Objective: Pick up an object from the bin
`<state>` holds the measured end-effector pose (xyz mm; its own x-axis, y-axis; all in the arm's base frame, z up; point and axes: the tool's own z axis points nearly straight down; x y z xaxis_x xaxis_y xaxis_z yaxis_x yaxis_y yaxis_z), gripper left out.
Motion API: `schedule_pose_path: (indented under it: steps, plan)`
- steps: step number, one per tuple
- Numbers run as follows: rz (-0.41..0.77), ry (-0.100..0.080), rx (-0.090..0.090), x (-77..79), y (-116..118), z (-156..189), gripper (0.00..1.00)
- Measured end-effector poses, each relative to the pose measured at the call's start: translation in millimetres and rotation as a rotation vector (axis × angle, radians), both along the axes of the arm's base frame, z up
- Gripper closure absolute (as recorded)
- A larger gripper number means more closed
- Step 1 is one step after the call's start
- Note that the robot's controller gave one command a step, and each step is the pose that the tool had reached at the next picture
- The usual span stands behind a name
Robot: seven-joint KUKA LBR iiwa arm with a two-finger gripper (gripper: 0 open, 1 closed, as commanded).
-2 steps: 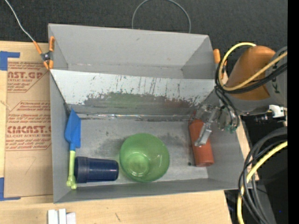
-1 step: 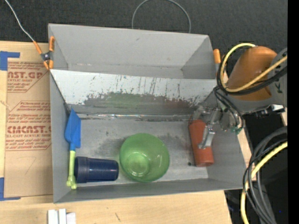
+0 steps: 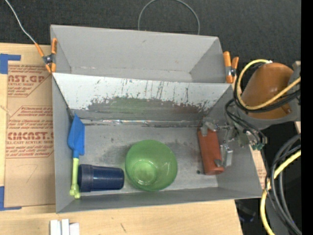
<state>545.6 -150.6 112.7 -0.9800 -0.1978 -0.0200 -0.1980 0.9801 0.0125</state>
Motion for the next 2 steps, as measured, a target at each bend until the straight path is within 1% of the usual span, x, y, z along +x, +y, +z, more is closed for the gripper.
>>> schedule_pose_path:
  steps: [1,2]
  plan:
    - [0.189,0.000,-0.004,10.9,-2,3,0.00]
    - [0.397,-0.010,-0.003,13.7,0,-36,0.00]
